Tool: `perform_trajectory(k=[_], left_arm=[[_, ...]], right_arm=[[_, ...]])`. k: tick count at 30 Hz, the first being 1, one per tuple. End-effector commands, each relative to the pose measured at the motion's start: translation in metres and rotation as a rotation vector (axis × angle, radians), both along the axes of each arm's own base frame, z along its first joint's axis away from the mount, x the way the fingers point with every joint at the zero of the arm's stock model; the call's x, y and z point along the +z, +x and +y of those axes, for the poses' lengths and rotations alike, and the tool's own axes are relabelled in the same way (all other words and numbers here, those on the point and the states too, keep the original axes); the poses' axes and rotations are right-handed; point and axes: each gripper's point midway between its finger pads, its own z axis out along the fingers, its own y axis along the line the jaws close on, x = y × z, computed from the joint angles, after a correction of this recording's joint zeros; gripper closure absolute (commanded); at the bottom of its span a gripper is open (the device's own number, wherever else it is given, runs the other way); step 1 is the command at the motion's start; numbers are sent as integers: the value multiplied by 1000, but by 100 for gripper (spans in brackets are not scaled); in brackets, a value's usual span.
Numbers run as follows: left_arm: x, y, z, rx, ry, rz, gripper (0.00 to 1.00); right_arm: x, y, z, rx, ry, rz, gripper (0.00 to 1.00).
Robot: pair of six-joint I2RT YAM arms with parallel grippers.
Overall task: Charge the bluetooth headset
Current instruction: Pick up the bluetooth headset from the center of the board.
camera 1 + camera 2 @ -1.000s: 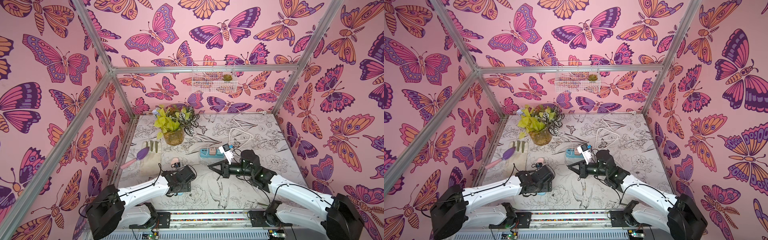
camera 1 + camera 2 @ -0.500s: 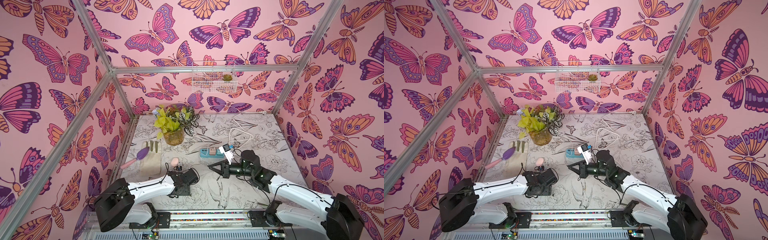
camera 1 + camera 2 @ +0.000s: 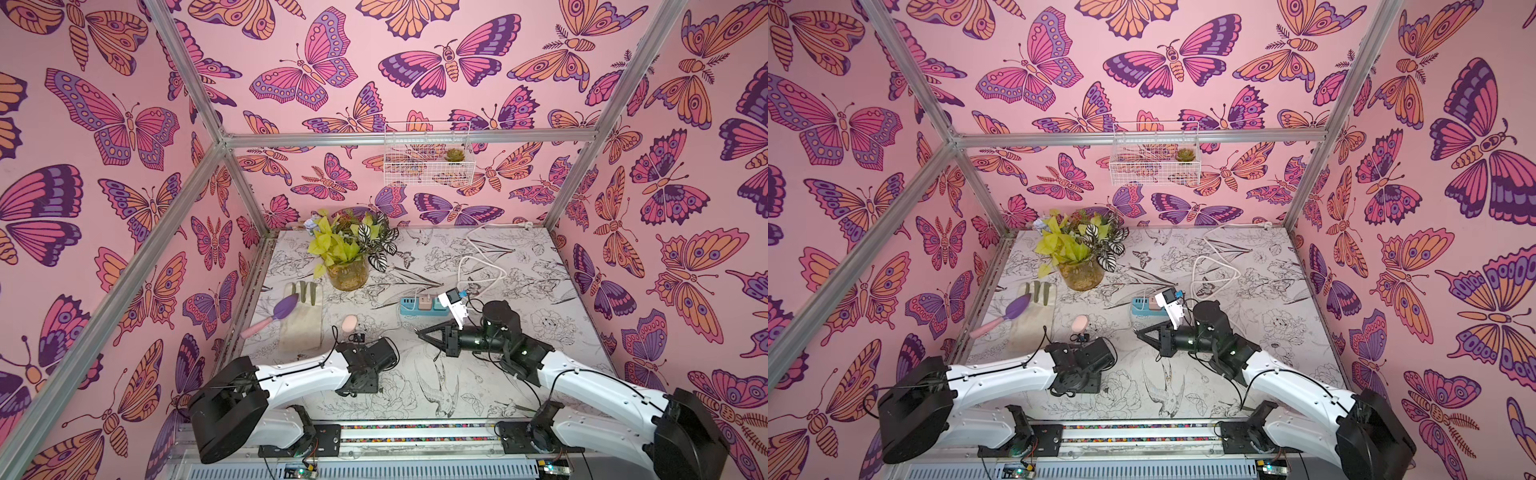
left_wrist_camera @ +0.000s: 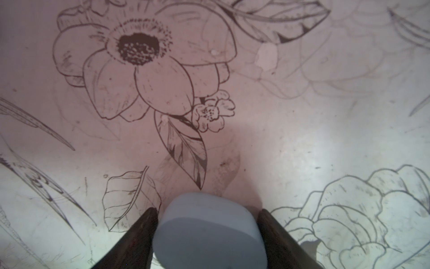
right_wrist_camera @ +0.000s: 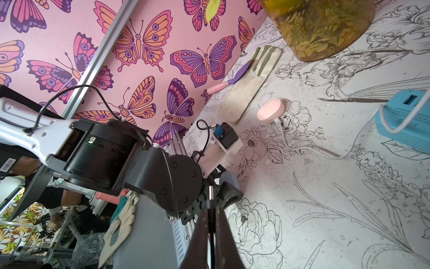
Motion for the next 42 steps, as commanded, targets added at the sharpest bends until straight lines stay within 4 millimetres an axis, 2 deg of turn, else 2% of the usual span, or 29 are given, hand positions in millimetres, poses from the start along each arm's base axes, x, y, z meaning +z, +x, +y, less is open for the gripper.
perform_trajectory(k=[1,3,6,8,10,14,23,32,36,42], left_arm=[[4,-6,4,-12,13,20,32],[4,-6,4,-13,11,17,35],[6,-5,2,-23,5,13,52],[8,-3,0,-23,-3,4,56],[11,0,-2,-22,-9,-10,65],[29,13,-12,-17,-71,-79,69],[82,46,-38,37,-272,-229,75],[141,77,-38,193,-547,-364,80],[159,90,-36,243,-617,-390,80],[173,107,-40,344,-754,-390,79]], right_arm=[[5,2,-1,-9,20,-10,100],[5,2,-1,-9,20,-10,100],[5,2,-1,-10,20,-11,100],[4,2,-1,-13,18,-10,100],[3,3,-1,-13,15,-7,100],[2,4,-1,-21,7,-4,100],[4,7,-8,-57,-29,-26,100],[10,17,-11,-106,-56,-67,100],[13,22,-7,-101,-68,-77,100],[20,29,-3,-94,-91,-124,100]])
